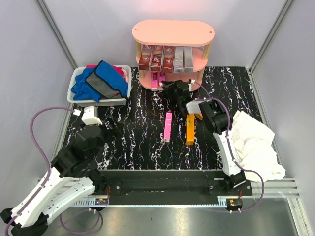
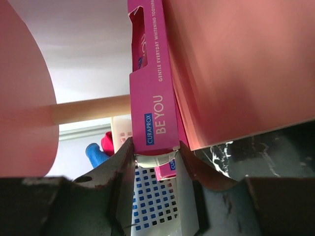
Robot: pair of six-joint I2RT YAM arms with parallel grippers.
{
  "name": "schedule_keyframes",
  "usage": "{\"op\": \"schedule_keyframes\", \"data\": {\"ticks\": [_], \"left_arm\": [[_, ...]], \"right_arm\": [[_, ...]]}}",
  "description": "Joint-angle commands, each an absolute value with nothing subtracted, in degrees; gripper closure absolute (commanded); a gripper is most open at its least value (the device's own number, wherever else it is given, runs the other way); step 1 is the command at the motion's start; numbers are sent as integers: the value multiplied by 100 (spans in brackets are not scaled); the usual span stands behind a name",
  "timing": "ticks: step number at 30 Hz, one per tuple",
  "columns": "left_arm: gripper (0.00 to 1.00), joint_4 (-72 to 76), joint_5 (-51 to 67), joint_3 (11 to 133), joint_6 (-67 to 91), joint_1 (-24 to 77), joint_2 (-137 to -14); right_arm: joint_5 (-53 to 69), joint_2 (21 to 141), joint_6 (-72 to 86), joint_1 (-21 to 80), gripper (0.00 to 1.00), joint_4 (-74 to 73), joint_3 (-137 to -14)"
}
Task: Place and organize the toothpastes onto the shelf
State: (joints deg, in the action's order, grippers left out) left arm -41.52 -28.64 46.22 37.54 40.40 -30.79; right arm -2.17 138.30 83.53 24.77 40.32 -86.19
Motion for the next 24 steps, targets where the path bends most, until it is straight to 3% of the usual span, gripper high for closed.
{"op": "schedule_keyframes", "data": {"ticks": [1, 9, 13, 14, 15, 19, 24], "left_arm": [[1, -4131, -3015, 4720, 3841, 4061, -2980], [1, -4131, -2971, 4702, 3867, 4061, -2953], [1, -4166, -2962, 4763, 3832, 4061, -2962], [1, -4183, -2962, 4781, 3823, 4061, -2971], [1, -4236, -2962, 4807, 3815, 4061, -2962], [1, -4307, -2980, 4790, 3841, 4061, -2927], [1, -4298, -2901, 4720, 3850, 4061, -2962]], "right_arm": [[-177, 14228, 8517, 2663, 76, 3832, -9060], [-263, 14142, 8710, 2716, 67, 4069, -8509], [-71, 14080, 8631, 2716, 35, 4122, -8350], [-27, 14080, 8622, 2716, 23, 4174, -8315], [61, 14080, 8622, 2716, 19, 4184, -8262], [342, 13993, 8631, 2716, 6, 4262, -8069], [676, 13685, 8491, 2716, 2, 4623, -7438]]}}
